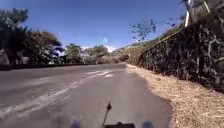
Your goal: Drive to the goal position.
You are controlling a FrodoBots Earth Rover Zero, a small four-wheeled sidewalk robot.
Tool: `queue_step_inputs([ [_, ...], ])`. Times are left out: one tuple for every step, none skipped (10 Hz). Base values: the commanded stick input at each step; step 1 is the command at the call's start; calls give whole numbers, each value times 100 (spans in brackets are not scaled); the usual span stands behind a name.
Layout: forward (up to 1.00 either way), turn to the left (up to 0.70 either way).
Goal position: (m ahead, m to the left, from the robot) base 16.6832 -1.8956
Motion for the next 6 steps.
queue_step_inputs([
  [100, 0],
  [100, 0],
  [100, 0],
  [100, 0],
  [100, 0],
  [100, 0],
])
